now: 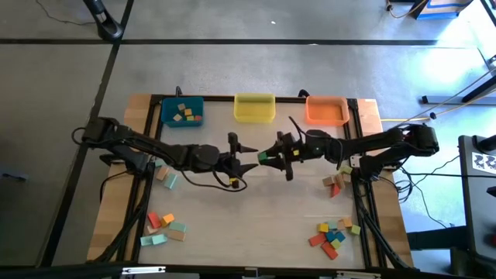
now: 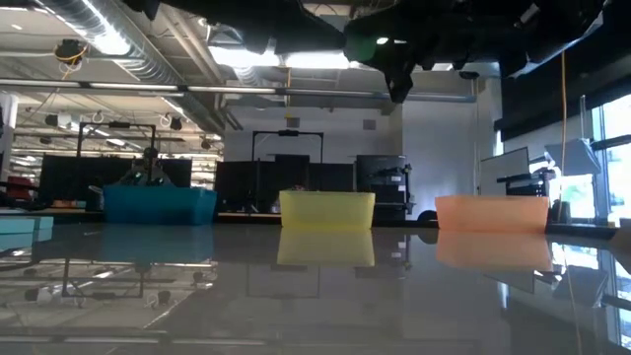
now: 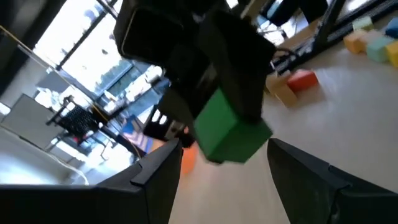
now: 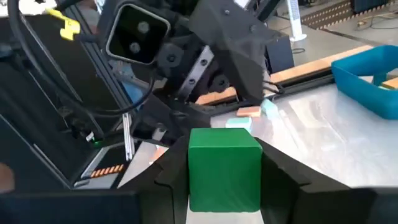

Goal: Sort blocks by size
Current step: Put the green square block into the blue bin

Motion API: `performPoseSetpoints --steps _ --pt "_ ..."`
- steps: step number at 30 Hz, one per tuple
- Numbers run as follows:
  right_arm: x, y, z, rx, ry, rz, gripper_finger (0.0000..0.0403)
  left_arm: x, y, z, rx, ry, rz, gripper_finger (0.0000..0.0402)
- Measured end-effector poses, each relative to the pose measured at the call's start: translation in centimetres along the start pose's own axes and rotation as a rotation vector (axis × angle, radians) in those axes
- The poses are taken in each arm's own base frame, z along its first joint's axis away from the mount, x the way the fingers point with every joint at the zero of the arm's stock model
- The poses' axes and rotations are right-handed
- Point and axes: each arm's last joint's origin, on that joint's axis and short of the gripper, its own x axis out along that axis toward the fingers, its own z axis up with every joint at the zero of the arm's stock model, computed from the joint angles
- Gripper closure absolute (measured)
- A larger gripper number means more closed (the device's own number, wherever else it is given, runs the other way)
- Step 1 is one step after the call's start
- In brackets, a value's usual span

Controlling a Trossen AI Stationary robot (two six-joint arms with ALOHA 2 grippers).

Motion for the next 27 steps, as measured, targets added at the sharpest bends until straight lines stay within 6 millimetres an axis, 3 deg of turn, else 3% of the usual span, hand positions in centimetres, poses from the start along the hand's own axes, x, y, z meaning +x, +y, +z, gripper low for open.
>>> performPoseSetpoints --steps 27 --pt "2.0 -0.6 -0.3 0.102 -0.168 0.062 0.0267 0.3 0.5 0.3 0.001 -0.046 0.04 0.0191"
